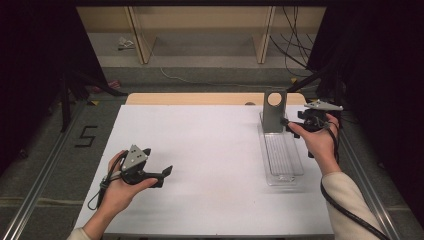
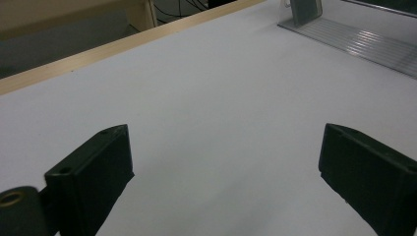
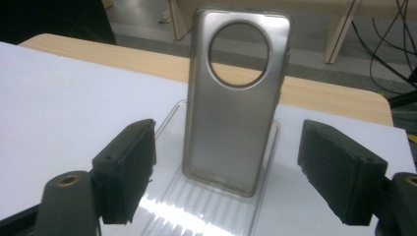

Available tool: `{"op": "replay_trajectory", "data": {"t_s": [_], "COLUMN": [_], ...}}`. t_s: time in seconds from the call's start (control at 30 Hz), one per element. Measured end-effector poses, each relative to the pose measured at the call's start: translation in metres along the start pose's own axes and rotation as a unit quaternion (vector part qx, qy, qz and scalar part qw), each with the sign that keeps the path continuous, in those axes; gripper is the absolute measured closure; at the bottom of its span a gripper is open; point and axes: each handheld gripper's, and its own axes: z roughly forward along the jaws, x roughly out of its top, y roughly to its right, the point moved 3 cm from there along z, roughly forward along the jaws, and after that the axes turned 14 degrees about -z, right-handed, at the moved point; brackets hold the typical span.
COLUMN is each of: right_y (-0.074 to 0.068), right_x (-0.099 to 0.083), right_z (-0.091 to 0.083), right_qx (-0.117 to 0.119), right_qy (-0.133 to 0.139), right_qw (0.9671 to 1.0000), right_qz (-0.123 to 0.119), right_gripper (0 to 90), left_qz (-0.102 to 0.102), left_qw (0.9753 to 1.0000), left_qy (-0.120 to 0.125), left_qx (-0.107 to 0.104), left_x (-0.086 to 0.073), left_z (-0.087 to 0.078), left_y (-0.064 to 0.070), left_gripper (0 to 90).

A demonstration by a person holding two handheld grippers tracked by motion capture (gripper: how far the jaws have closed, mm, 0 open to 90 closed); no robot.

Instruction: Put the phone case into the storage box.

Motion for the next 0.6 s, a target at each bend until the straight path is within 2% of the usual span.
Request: {"op": "replay_trajectory", "data": {"t_s": [0.6], "right_y": [-0.030], "right_x": [-0.013], "right_z": [-0.028], "right_qx": [0.044], "right_qy": [0.020], "right_qw": [0.9987], "right_qz": [-0.018], "right_gripper": [21.0], "left_qz": [0.000], "left_qw": [1.0000], "left_qy": [-0.002], "left_qx": [-0.003], "left_x": [0.000], "left_z": [0.003], "left_y": [0.000], "left_gripper": [5.5]}}
